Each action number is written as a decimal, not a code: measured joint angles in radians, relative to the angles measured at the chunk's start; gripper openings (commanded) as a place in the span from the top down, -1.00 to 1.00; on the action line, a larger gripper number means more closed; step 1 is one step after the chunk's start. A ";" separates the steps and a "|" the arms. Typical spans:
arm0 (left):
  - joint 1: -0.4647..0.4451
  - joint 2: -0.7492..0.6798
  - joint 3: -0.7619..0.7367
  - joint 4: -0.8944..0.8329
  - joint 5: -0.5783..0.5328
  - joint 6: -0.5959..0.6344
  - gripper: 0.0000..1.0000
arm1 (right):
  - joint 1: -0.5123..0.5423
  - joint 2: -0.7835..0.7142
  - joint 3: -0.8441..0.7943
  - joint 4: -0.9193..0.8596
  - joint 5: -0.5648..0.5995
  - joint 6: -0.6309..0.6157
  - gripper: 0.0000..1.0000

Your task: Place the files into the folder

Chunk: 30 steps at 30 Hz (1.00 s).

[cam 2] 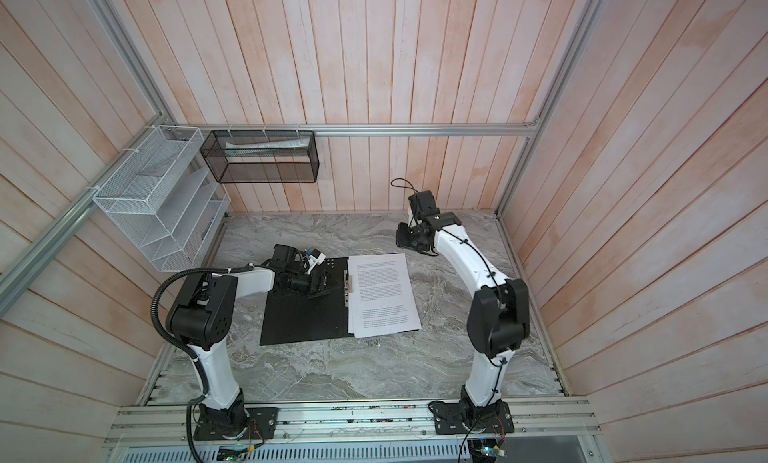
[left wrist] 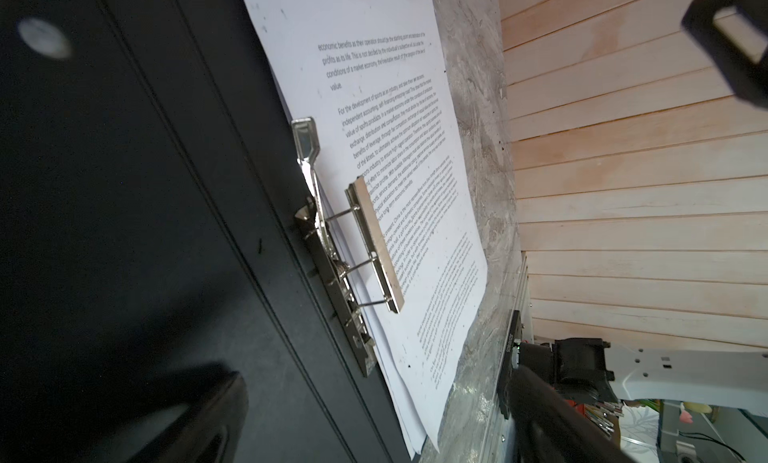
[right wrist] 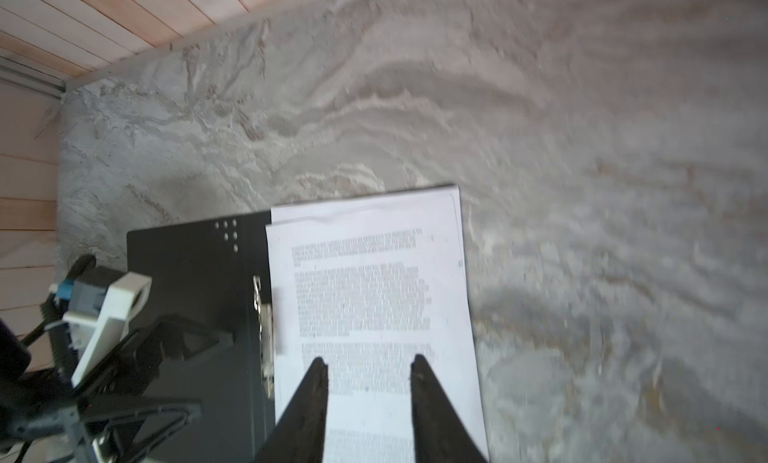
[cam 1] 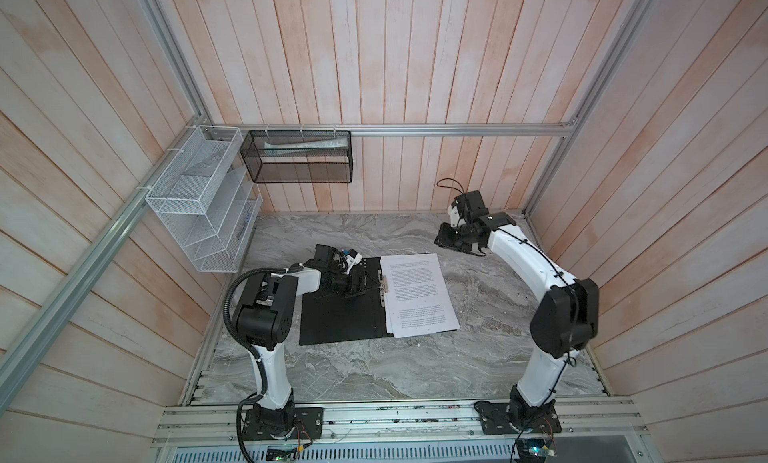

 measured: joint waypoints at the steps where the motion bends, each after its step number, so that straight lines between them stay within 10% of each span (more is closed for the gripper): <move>1: -0.002 0.000 0.001 0.000 -0.001 0.000 -1.00 | 0.000 -0.054 -0.089 0.010 -0.011 0.020 0.31; 12: -0.033 0.000 0.008 -0.007 -0.016 -0.008 -1.00 | 0.002 -0.375 -0.671 0.093 -0.087 0.213 0.28; 30: -0.047 0.000 0.009 -0.007 -0.017 -0.015 -1.00 | -0.039 -0.304 -0.760 0.234 -0.069 0.256 0.22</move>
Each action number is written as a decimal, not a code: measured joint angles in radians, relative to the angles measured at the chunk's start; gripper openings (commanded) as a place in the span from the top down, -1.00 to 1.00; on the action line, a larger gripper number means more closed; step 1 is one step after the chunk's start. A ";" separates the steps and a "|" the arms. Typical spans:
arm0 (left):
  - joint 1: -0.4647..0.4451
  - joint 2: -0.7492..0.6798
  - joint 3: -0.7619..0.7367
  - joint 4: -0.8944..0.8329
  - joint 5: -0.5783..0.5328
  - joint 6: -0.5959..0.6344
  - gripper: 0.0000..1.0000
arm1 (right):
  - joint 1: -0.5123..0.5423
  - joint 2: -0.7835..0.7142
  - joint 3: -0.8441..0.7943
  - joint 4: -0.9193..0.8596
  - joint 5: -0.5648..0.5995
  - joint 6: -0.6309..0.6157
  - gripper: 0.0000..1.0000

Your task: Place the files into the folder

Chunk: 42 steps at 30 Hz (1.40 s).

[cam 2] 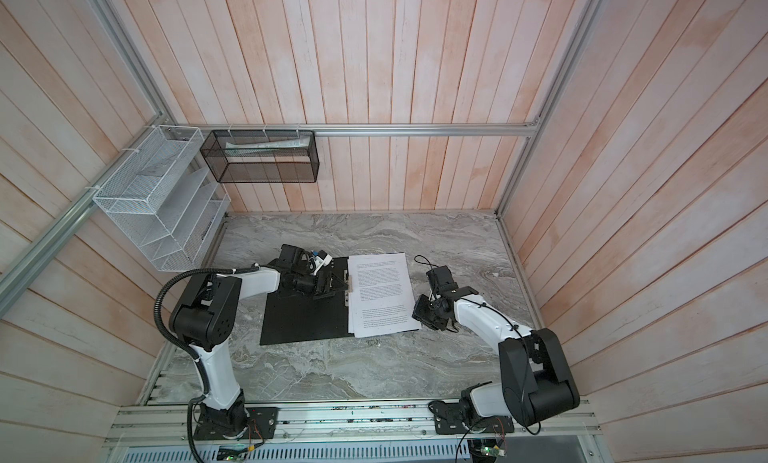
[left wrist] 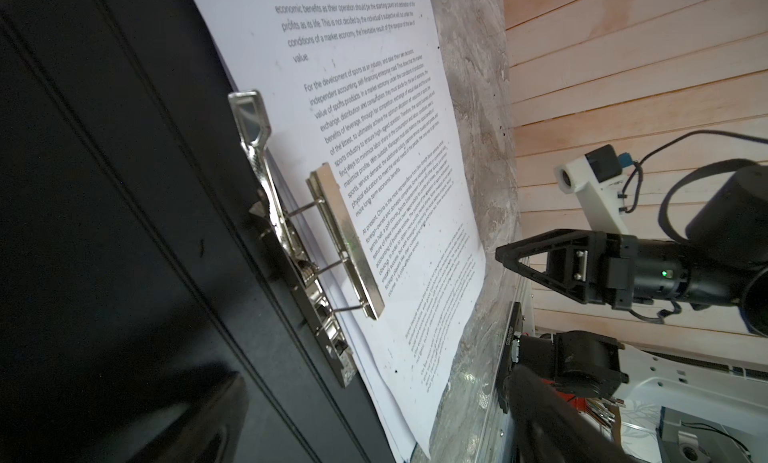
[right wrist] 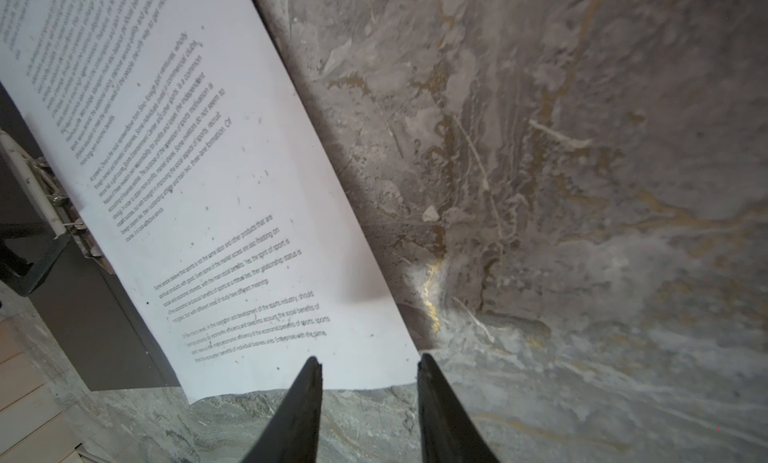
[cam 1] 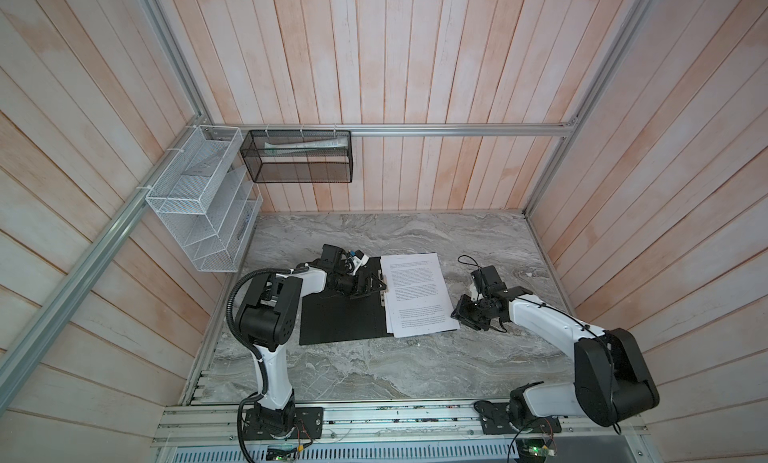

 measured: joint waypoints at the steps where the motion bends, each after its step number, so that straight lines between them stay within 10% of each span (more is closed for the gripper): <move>1: 0.000 0.000 0.000 0.000 0.000 0.000 -1.00 | -0.004 0.008 -0.002 0.011 0.000 0.000 0.22; 29: 0.000 0.000 0.000 0.000 0.000 0.000 -1.00 | -0.010 0.082 -0.016 0.086 -0.136 -0.004 0.22; 42: -0.002 -0.021 0.012 -0.064 -0.049 0.030 -1.00 | -0.010 0.080 0.182 -0.060 0.010 -0.067 0.28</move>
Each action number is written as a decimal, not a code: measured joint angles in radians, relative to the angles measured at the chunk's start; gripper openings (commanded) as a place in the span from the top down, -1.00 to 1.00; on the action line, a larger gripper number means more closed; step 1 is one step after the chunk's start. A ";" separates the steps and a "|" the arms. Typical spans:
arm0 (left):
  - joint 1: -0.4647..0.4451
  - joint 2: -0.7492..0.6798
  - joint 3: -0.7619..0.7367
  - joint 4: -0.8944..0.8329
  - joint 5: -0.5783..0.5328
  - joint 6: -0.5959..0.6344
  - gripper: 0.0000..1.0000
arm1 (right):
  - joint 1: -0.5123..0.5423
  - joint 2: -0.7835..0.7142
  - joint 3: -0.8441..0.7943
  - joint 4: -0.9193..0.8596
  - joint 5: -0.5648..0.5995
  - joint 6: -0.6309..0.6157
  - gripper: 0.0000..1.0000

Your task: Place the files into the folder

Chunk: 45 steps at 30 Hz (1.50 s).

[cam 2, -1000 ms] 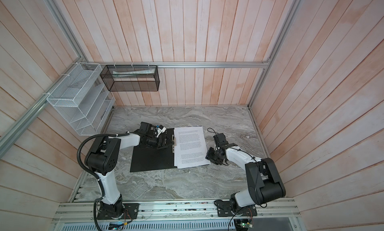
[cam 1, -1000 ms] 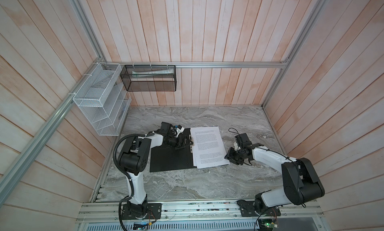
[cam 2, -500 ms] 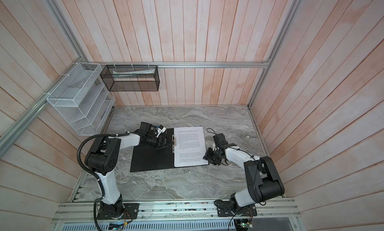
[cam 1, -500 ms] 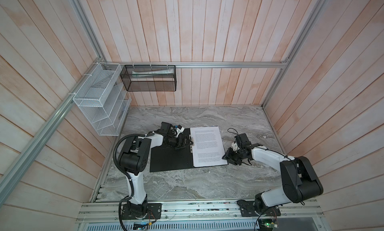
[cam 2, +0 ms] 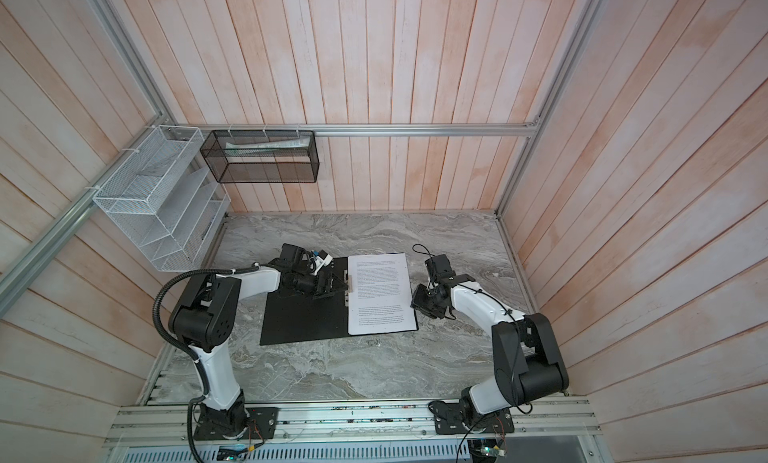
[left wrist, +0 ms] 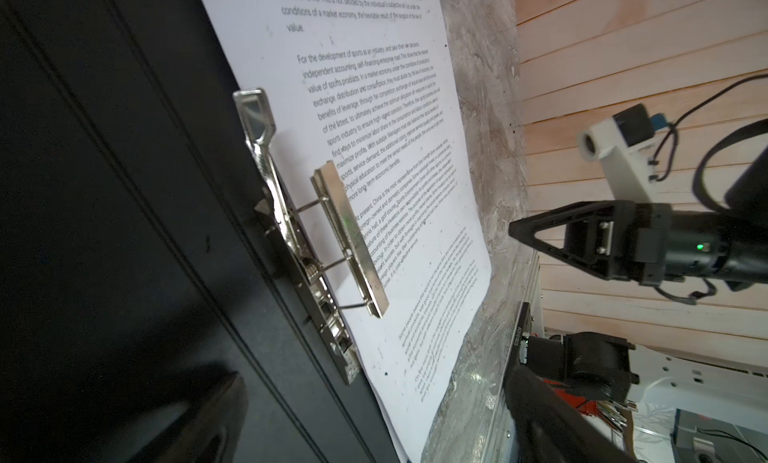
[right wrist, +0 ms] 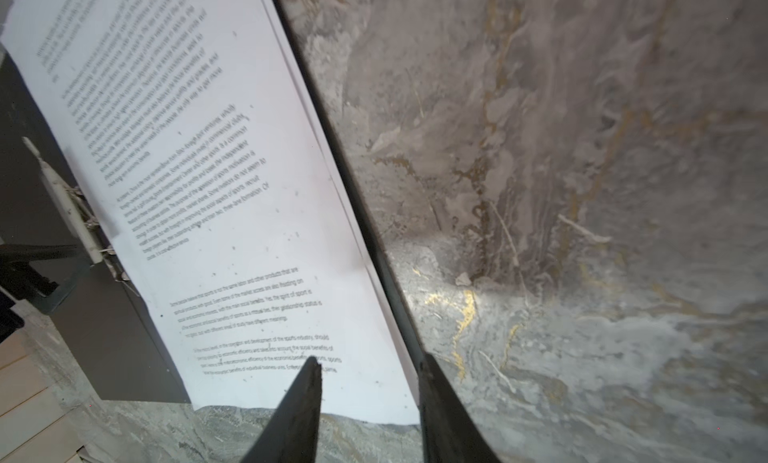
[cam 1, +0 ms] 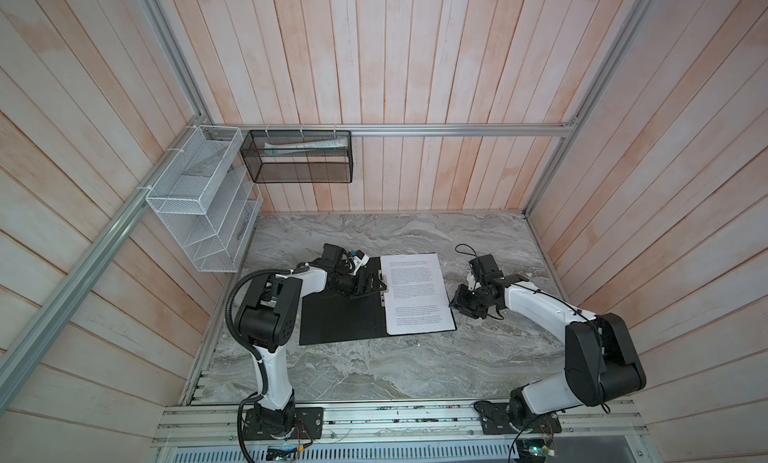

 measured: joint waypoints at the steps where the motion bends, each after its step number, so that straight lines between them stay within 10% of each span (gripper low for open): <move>1: 0.002 -0.007 0.000 -0.013 -0.008 0.007 -1.00 | 0.001 0.000 0.028 -0.003 0.000 -0.010 0.30; 15: 0.129 -0.286 -0.093 -0.067 -0.100 0.161 -0.97 | 0.122 0.480 0.713 -0.017 -0.214 -0.255 0.45; 23: 0.127 -0.201 -0.174 -0.016 -0.025 0.186 -0.69 | 0.177 0.771 0.982 -0.078 -0.295 -0.321 0.46; 45: 0.161 -0.075 -0.173 0.055 0.082 0.154 -0.72 | 0.259 1.065 1.398 -0.319 -0.325 -0.420 0.43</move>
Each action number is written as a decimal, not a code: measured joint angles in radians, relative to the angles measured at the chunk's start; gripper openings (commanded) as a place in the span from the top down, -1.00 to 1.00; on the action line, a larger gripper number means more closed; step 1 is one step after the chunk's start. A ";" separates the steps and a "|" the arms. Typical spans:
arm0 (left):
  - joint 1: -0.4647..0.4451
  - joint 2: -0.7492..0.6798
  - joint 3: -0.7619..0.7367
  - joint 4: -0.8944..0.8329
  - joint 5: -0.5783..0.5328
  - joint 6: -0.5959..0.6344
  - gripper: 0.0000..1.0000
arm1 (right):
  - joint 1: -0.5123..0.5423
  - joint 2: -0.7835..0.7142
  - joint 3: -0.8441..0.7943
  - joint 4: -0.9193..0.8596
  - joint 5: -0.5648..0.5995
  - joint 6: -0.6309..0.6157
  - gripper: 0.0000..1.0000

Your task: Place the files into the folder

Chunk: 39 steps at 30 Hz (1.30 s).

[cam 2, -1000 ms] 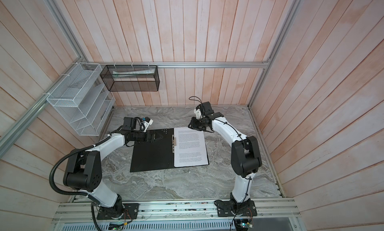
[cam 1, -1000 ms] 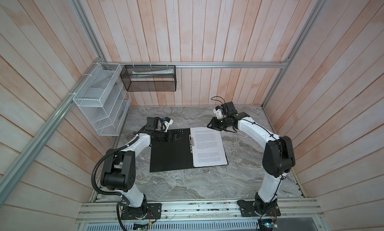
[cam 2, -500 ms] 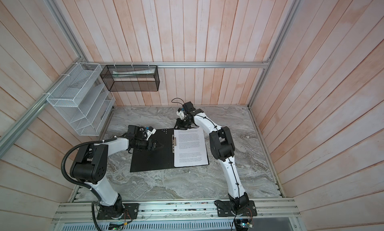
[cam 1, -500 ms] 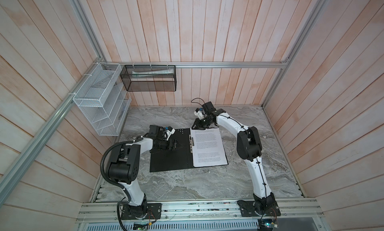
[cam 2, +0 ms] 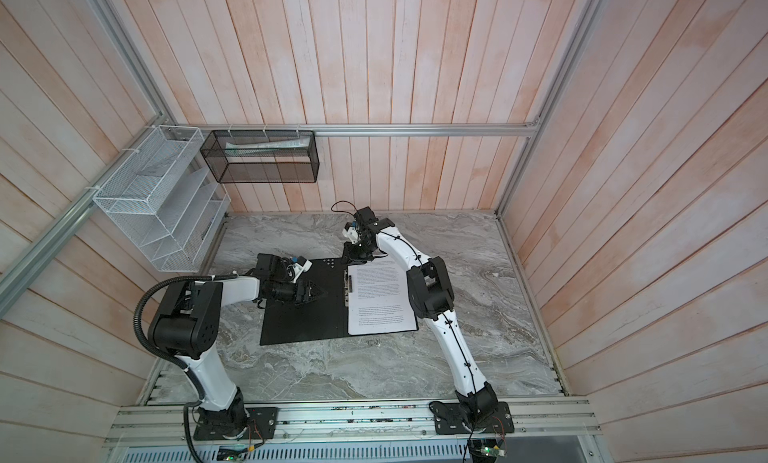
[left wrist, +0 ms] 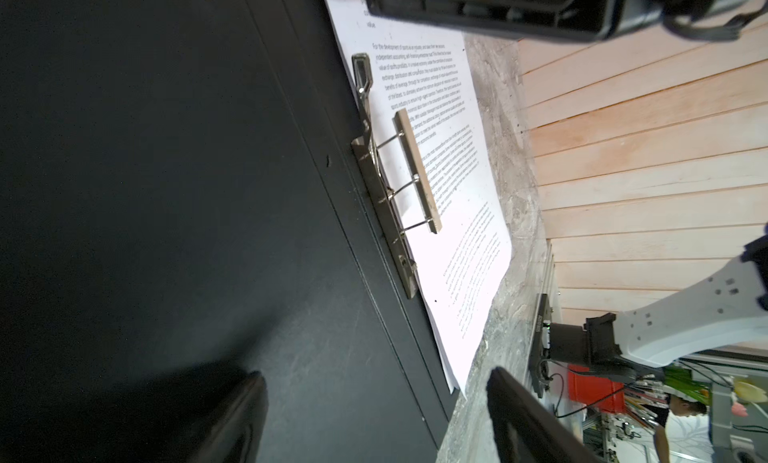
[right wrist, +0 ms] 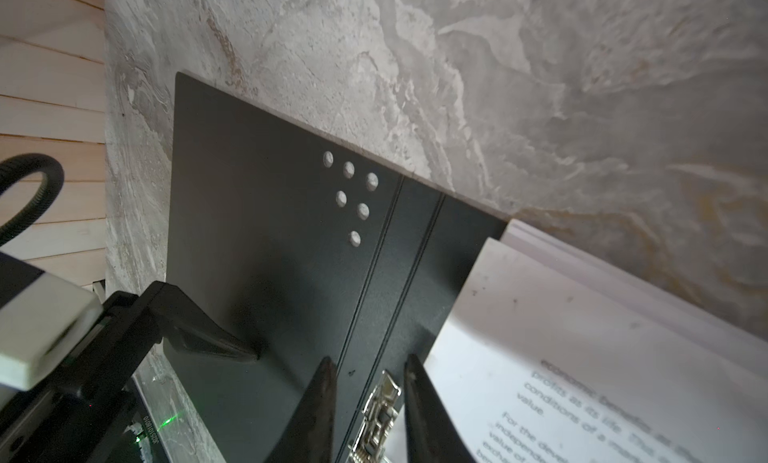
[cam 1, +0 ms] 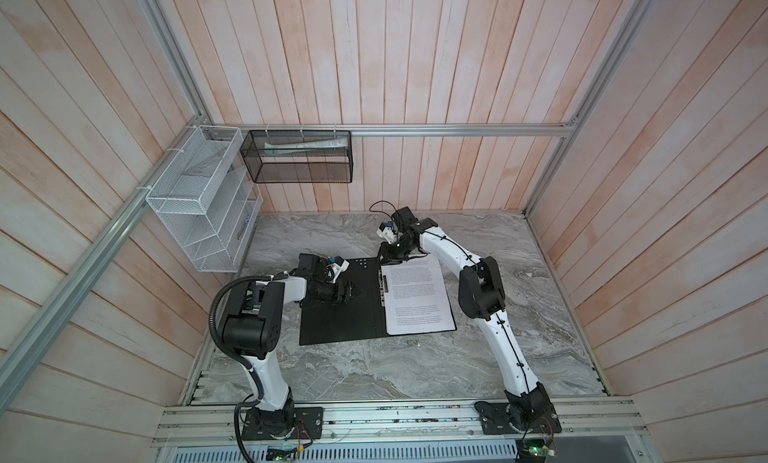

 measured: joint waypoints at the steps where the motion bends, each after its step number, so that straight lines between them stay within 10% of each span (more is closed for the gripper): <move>1: 0.003 0.002 0.000 0.002 0.002 -0.002 -0.72 | 0.003 0.002 0.000 -0.005 0.000 -0.003 0.43; 39: 0.032 0.041 0.029 0.019 0.050 -0.034 -0.74 | -0.014 0.061 0.089 -0.080 -0.047 -0.008 0.41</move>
